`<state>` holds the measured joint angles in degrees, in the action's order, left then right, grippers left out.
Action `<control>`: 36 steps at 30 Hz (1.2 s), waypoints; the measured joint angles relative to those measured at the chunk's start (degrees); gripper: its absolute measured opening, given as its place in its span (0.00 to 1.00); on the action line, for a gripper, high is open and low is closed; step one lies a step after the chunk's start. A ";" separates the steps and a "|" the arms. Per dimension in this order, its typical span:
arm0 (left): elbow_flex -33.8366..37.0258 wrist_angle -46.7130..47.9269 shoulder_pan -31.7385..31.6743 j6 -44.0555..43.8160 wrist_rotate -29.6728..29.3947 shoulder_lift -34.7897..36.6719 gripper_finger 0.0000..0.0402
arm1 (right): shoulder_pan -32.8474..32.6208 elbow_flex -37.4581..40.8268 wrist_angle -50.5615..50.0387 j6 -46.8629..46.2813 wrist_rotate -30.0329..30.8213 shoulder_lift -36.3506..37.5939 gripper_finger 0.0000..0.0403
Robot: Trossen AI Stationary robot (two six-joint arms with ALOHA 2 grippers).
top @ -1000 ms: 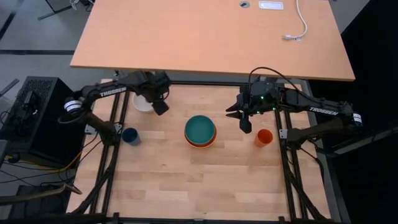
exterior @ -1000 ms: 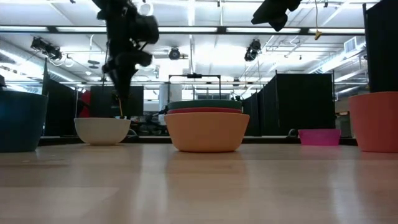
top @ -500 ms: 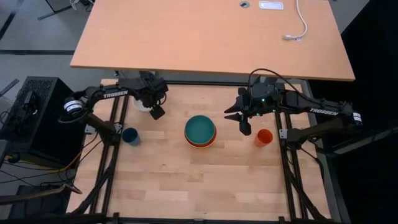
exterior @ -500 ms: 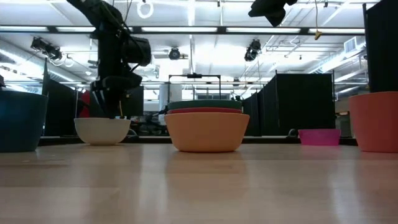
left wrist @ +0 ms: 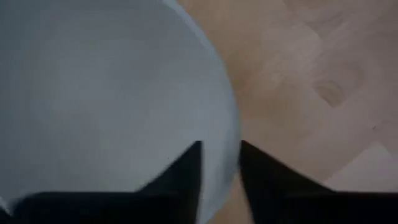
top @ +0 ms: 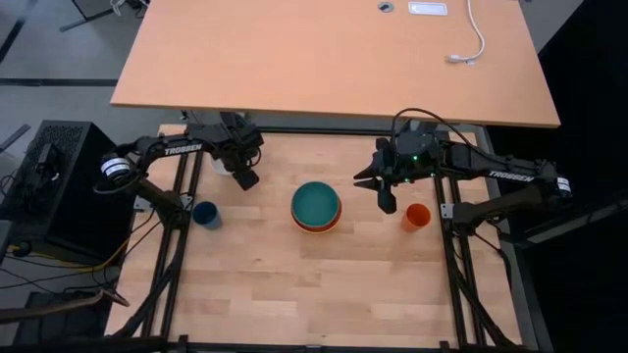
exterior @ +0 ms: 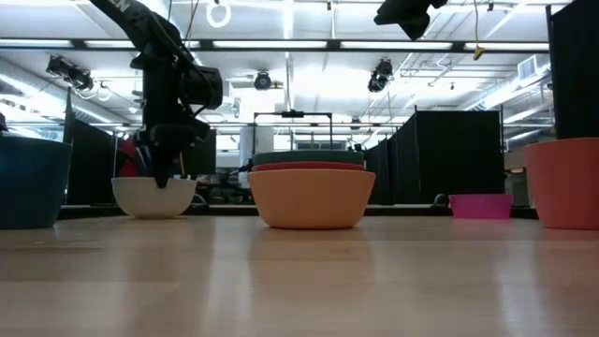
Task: Nest bowls inside each other
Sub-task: Stack the white bowl on the top of the green bowl
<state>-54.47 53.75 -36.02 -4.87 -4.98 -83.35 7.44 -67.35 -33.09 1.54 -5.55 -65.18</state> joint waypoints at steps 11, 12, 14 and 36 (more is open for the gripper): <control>-5.39 4.58 4.81 -0.09 0.50 -0.02 0.05 | 0.00 0.03 0.15 -0.52 5.94 0.37 0.17; -5.88 5.00 5.24 -0.10 0.54 -0.02 0.04 | 0.00 0.03 0.17 -0.57 6.48 0.40 0.18; -6.87 5.83 6.12 -0.12 0.63 -0.02 0.02 | 0.00 0.04 0.20 -0.67 7.55 0.47 0.18; -29.34 8.33 34.99 -4.36 -0.83 -4.30 0.00 | -0.74 4.67 5.90 0.97 14.51 19.02 0.09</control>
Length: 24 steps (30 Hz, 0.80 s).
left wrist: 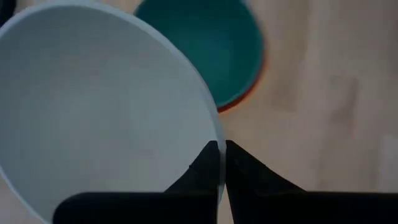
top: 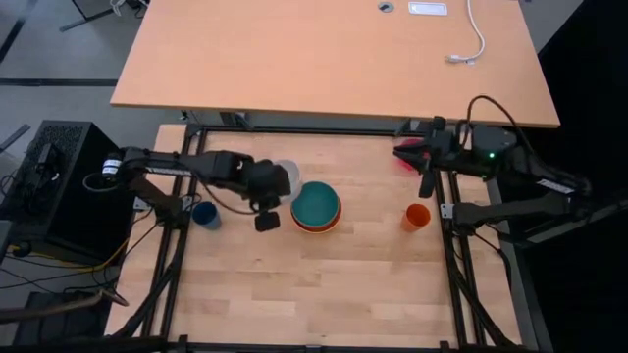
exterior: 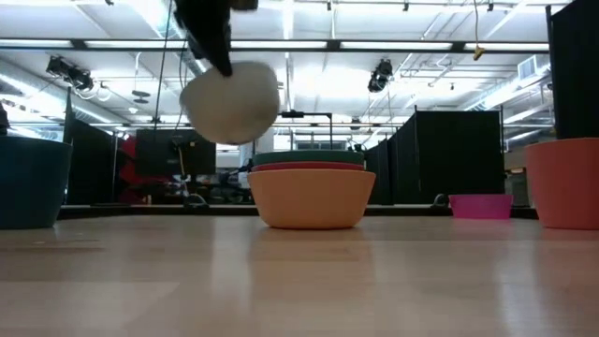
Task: Nest bowls inside each other
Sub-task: Stack the white bowl on the top of the green bowl
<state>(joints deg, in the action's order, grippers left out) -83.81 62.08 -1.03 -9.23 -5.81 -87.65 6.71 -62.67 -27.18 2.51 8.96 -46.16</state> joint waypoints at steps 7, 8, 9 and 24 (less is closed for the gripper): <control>-5.23 -0.57 5.66 0.34 0.31 -4.36 0.00 | -0.67 4.62 1.56 -1.84 -0.08 2.98 0.11; -5.98 -0.65 6.47 0.38 0.35 -4.98 0.00 | -0.77 5.28 1.78 -2.10 -0.09 3.41 0.11; -6.73 -0.73 7.28 0.43 0.39 -5.61 0.00 | -0.84 5.81 2.22 -2.28 -0.10 3.72 0.11; -33.17 16.65 10.61 11.87 -7.51 -30.19 0.00 | -0.84 5.84 2.34 -1.96 -0.17 3.76 0.07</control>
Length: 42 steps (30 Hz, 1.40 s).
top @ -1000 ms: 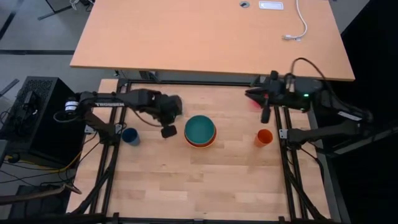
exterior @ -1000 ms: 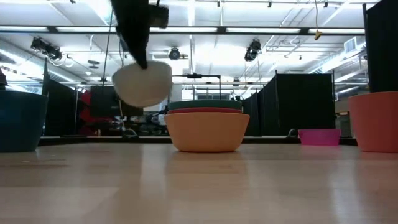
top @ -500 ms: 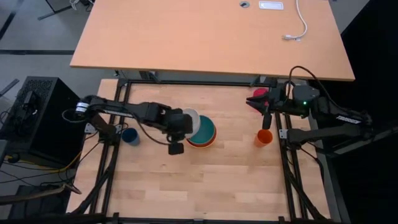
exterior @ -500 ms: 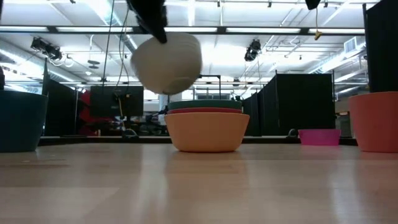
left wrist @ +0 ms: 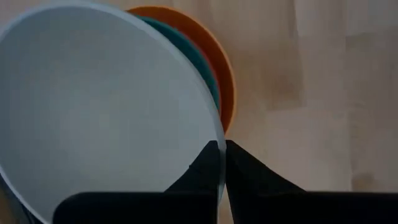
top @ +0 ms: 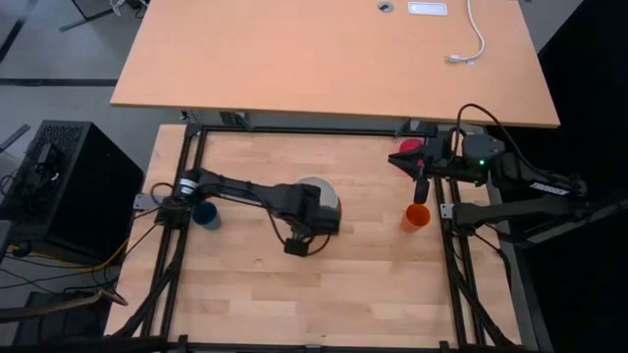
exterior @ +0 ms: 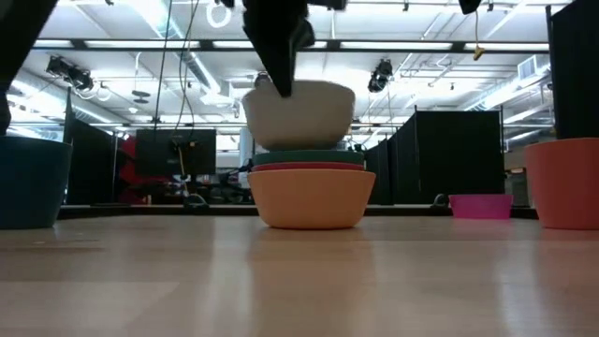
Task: Nest bowls inside each other
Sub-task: Stack the white bowl on the top of the green bowl
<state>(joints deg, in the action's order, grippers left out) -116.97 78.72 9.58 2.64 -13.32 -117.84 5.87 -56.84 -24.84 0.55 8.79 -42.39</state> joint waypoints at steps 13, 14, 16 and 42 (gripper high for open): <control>-0.73 -3.22 0.25 2.42 1.09 -2.56 0.00 | 0.02 0.00 -0.60 1.11 -0.07 -0.02 0.11; -0.79 -3.47 0.27 2.61 1.17 -2.76 0.00 | 0.02 0.00 -0.65 1.19 -0.08 -0.02 0.11; -0.85 -4.32 0.29 2.98 1.41 -2.98 0.00 | 0.02 0.00 -0.68 1.25 -0.10 -0.02 0.12; 1.16 -2.01 -1.34 1.57 -0.86 -3.36 0.00 | 0.02 0.00 -0.68 1.12 -0.17 -0.09 0.11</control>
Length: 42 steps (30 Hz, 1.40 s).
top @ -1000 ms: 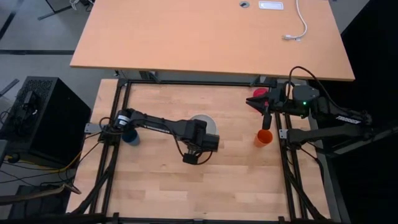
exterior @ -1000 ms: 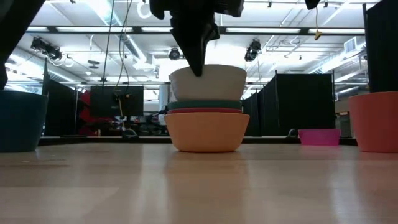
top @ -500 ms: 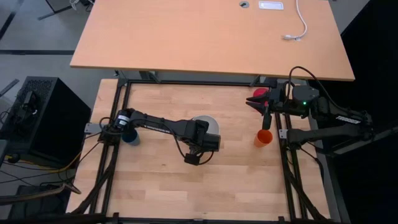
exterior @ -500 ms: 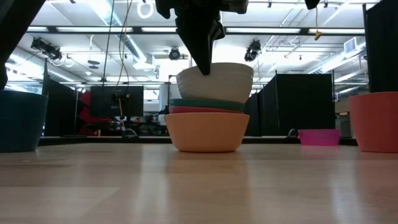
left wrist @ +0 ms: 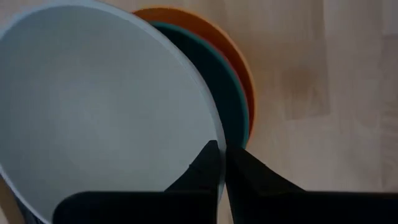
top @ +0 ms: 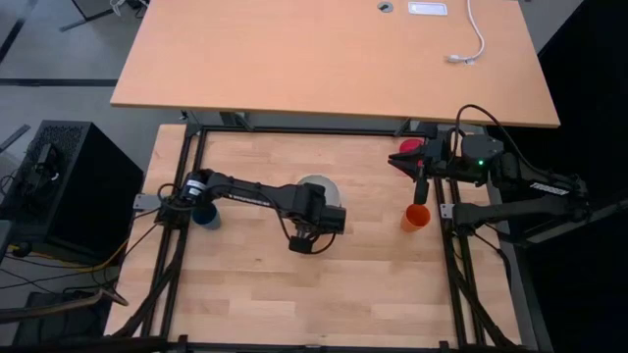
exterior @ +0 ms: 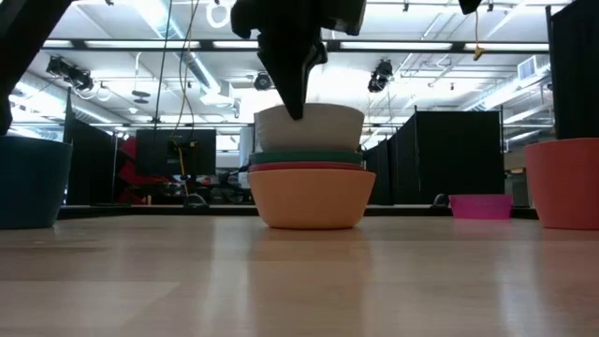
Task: Nest bowls inside each other
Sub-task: Stack the white bowl on the top of the green bowl, then stack the pink bowl on the top of the white bowl
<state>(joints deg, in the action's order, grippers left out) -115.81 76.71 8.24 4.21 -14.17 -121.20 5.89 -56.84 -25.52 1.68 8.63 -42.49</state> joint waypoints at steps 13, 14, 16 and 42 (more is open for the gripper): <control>5.56 -5.01 -0.42 -0.70 2.52 -0.12 0.00 | -0.02 -0.02 -1.02 -0.10 0.02 -0.79 0.13; 5.56 -5.49 -0.42 -0.97 2.52 -0.12 0.00 | -0.02 -0.02 -1.12 -0.11 0.02 -0.83 0.12; 5.27 -5.64 -0.42 -1.48 2.44 -0.12 0.01 | -0.02 -0.02 -1.14 -0.11 0.00 -0.92 0.11; 4.62 -2.97 -0.42 -1.43 -5.03 14.63 0.26 | 0.36 -0.02 -8.62 0.31 9.03 -2.01 0.17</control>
<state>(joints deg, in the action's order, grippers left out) -111.20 73.74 7.81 2.78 -19.20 -106.57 6.25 -56.86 -34.14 1.99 17.66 -44.50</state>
